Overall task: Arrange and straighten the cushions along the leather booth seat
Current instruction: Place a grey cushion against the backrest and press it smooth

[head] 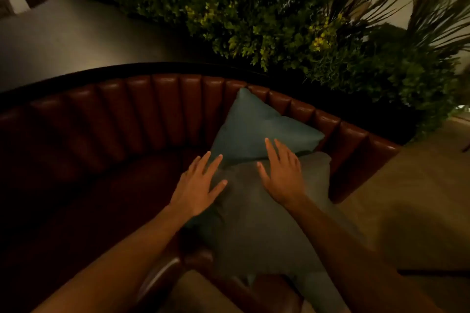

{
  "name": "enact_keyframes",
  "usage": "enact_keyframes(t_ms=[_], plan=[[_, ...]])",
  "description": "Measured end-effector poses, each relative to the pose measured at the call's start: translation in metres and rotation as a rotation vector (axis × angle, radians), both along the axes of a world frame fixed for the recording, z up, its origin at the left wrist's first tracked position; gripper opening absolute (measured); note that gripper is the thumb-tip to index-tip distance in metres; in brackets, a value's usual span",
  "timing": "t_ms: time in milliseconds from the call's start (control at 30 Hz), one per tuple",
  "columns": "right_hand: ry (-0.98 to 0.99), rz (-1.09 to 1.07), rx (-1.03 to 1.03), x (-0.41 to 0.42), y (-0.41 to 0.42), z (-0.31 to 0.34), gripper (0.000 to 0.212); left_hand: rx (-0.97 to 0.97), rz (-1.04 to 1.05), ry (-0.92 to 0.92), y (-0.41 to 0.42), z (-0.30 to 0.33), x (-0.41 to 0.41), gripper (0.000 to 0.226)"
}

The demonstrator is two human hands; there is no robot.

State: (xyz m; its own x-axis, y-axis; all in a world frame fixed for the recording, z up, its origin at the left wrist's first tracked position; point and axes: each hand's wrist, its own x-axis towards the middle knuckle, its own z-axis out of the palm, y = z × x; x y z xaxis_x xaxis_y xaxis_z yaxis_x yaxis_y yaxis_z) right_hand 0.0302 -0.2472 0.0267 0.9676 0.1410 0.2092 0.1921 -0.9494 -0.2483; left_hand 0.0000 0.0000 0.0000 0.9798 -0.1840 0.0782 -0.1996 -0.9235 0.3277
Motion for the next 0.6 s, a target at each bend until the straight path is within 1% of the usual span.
enact_keyframes(t_ms=[33,100,200,267,333,400,500,600], plan=[[0.044,-0.007,0.019,0.01,-0.009,-0.007,0.074,-0.05,0.019,0.067,-0.012,-0.007,0.01,0.082],[0.073,-0.057,0.026,0.029,-0.028,-0.028,0.072,-0.138,0.101,0.133,-0.031,-0.025,0.027,0.083],[0.159,-0.128,0.005,0.046,-0.055,-0.058,0.069,-0.318,0.274,0.273,-0.052,-0.063,0.043,0.092],[0.223,-0.128,-0.067,0.053,-0.072,-0.074,0.068,-0.324,0.289,0.321,-0.058,-0.09,0.051,0.098],[0.253,-0.101,-0.134,0.058,-0.082,-0.089,0.073,-0.318,0.262,0.27,-0.06,-0.108,0.056,0.106],[0.23,-0.09,-0.183,0.064,-0.085,-0.099,0.082,-0.393,0.314,0.219,-0.061,-0.119,0.061,0.117],[0.18,-0.086,-0.276,0.076,-0.086,-0.099,0.09,-0.586,0.482,0.247,-0.064,-0.12,0.065,0.132],[0.246,-0.093,-0.337,0.09,-0.096,-0.089,0.103,-0.789,0.587,0.263,-0.062,-0.122,0.07,0.146]])
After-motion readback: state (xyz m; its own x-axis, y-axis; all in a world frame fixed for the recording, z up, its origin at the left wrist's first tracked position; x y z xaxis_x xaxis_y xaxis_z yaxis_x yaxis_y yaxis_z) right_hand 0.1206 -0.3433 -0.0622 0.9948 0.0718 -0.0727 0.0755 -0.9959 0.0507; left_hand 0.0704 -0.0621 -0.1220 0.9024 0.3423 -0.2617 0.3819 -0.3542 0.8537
